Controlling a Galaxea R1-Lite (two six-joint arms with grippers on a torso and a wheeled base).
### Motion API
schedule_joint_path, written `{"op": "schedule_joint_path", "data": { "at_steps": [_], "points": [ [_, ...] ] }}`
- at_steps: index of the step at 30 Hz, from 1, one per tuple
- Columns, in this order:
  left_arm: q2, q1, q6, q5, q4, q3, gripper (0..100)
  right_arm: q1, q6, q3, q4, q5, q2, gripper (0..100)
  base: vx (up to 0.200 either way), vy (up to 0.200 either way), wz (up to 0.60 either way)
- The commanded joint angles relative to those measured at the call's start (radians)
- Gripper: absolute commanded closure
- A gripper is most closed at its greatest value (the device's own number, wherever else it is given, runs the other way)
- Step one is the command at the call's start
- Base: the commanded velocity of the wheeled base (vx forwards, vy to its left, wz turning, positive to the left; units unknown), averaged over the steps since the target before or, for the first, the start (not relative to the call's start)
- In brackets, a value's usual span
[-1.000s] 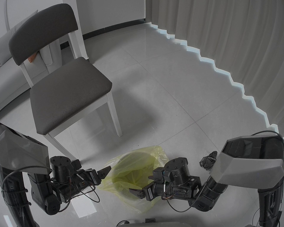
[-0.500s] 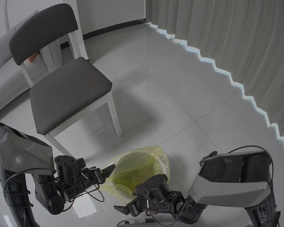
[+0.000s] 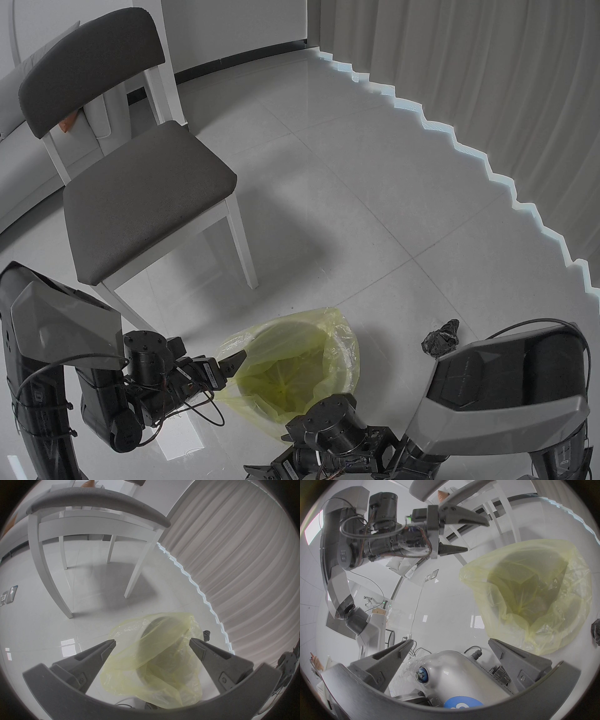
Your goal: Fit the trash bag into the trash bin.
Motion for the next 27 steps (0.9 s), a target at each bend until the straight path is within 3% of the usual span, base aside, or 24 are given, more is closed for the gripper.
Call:
{"op": "schedule_joint_path", "data": {
  "at_steps": [1, 6, 12, 17, 27],
  "points": [
    [0.058, 0.002, 0.001, -0.008, -0.018, -0.02, 0, -0.073, -0.001, 0.004, 0.004, -0.001, -0.093, 0, 0.0, 0.0, 0.0],
    [0.08, -0.004, 0.001, -0.013, -0.018, -0.013, 0, -0.163, -0.006, 0.003, 0.027, -0.002, -0.193, 0, 0.0, 0.0, 0.0],
    [0.1, 0.008, 0.02, -0.005, -0.018, 0.019, 0, -0.352, -0.052, -0.043, 0.121, -0.002, -0.245, 0, 0.0, 0.0, 0.0],
    [0.166, 0.103, 0.145, 0.001, -0.018, 0.004, 0, -0.463, -0.072, -0.12, 0.124, 0.001, -0.187, 0, 0.0, 0.0, 0.0],
    [0.244, 0.163, 0.186, 0.001, -0.018, -0.115, 0, -0.532, -0.07, -0.258, 0.211, 0.009, -0.131, 0, 0.0, 0.0, 0.0]
  ]
}}
